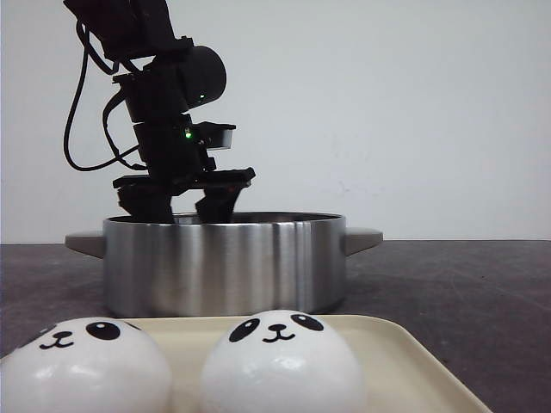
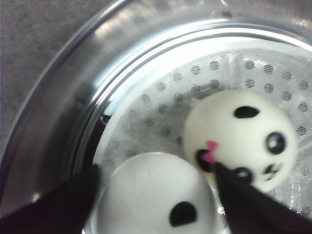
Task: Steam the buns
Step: 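Carry the bun with the left gripper into the pot and release, then raise the open left gripper away from the pot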
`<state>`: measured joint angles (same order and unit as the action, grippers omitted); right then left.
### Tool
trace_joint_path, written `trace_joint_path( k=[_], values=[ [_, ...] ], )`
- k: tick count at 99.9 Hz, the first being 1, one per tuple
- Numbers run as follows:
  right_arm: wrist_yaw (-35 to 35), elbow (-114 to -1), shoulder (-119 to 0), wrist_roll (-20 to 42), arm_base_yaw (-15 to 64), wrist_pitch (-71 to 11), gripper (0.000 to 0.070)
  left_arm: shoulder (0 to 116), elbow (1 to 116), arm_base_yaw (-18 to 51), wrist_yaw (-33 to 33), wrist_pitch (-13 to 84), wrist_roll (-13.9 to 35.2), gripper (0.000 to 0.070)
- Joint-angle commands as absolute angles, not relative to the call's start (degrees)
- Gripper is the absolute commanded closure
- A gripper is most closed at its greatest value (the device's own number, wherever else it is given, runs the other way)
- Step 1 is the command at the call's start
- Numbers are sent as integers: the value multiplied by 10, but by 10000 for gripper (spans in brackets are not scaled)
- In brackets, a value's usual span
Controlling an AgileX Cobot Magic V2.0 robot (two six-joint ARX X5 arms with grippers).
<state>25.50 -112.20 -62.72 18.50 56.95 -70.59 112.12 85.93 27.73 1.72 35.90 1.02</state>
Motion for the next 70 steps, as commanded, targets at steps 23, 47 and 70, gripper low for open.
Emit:
trace_joint_path(
  k=[23, 47, 70],
  values=[
    [256, -1133, -632, 195, 576, -706, 685, 1128, 916, 281, 19, 383, 18, 54],
    [255, -1119, -633, 205, 576, -736, 685, 1044, 948, 285, 5, 393, 95, 65],
    [254, -1018, -633, 239, 576, -743, 685, 886, 948, 300, -8, 405, 100, 65]
  ],
)
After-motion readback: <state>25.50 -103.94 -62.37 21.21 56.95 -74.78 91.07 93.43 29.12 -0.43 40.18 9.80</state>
